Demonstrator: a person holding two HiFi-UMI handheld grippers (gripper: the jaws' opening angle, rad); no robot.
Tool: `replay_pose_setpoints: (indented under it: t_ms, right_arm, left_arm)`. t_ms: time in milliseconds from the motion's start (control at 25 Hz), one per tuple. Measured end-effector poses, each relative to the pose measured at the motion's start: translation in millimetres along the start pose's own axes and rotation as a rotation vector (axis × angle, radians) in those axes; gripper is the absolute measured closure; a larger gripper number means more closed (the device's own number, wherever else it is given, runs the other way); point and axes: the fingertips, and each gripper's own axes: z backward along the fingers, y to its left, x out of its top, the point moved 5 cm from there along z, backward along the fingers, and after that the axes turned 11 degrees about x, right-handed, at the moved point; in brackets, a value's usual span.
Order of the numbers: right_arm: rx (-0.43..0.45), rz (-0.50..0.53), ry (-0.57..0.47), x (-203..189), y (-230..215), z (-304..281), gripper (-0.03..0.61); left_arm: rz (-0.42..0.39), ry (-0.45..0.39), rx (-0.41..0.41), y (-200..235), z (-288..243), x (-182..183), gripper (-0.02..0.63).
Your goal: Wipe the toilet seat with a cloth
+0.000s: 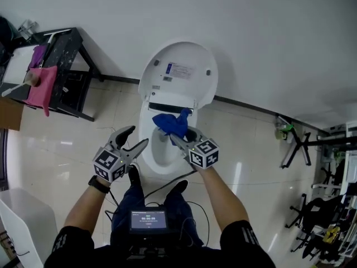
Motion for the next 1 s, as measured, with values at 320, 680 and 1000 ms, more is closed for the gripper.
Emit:
replay_pose_setpoints:
  t_ms: [320,680,1000]
  right_arm:
    - [-0.04,0.105,-0.144,78,53,100,0.388]
    - [-0.113,0.169,-0.32,131,101,185,0.39]
    - [-0.145,0.204,-0.413,141,122,228,0.391]
  left_arm:
    - [-0.053,-0.056,-0.048,-47,11,57,0.348]
    - [-0.063,-0.13,-0.087,-75,26,102,0.348]
    - [-0.09,-0.176,-0.082,-89,40,127,0.348]
